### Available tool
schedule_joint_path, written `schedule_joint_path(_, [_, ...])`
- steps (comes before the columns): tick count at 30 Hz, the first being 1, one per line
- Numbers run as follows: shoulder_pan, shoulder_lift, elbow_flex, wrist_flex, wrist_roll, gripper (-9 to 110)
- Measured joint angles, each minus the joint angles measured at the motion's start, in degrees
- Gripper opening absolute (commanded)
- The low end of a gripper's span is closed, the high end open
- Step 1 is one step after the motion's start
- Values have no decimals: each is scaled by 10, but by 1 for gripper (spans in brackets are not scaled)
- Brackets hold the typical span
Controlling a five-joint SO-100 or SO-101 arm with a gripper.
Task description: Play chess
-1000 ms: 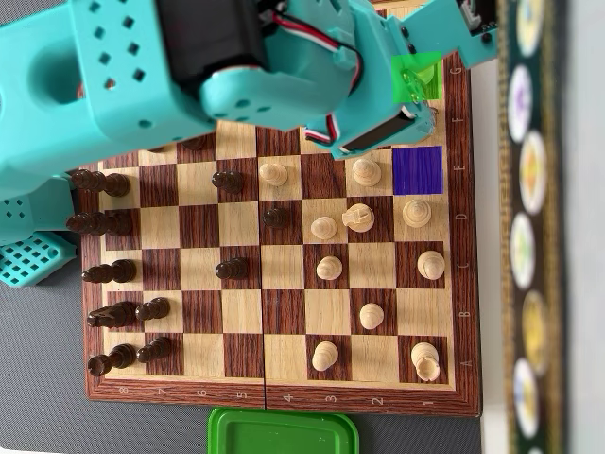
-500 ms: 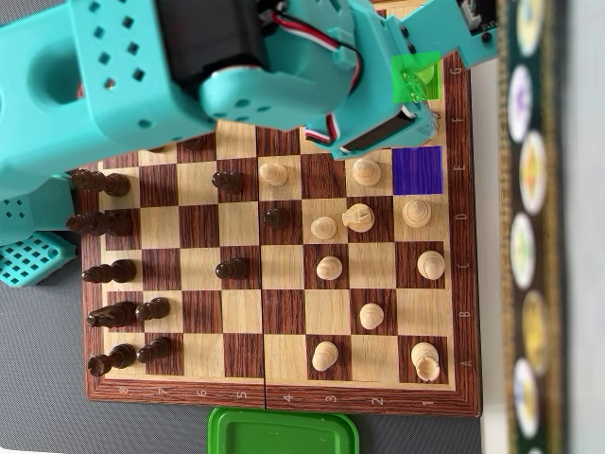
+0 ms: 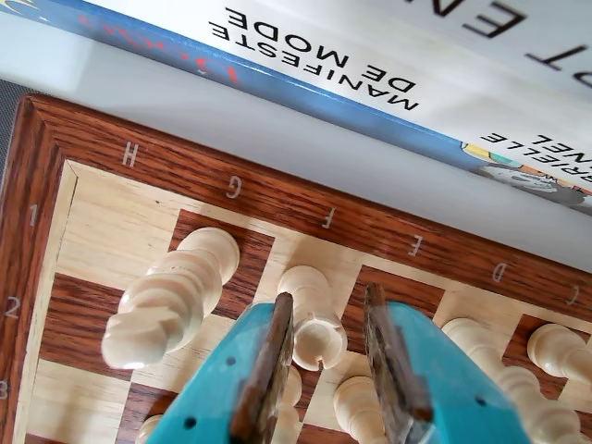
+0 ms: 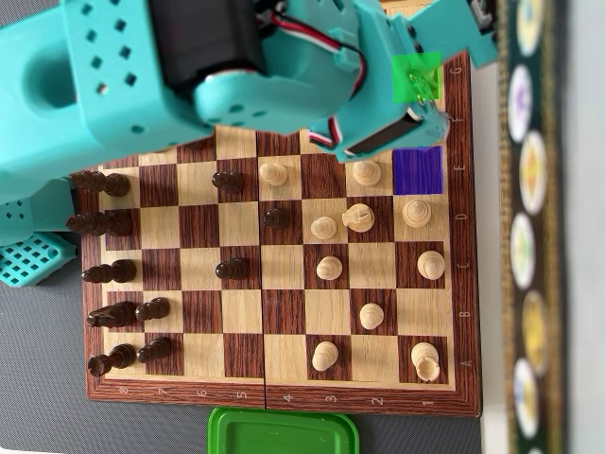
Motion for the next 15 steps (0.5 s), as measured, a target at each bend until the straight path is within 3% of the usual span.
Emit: schedule_joint_path(15, [43,46,47,0,-20,12])
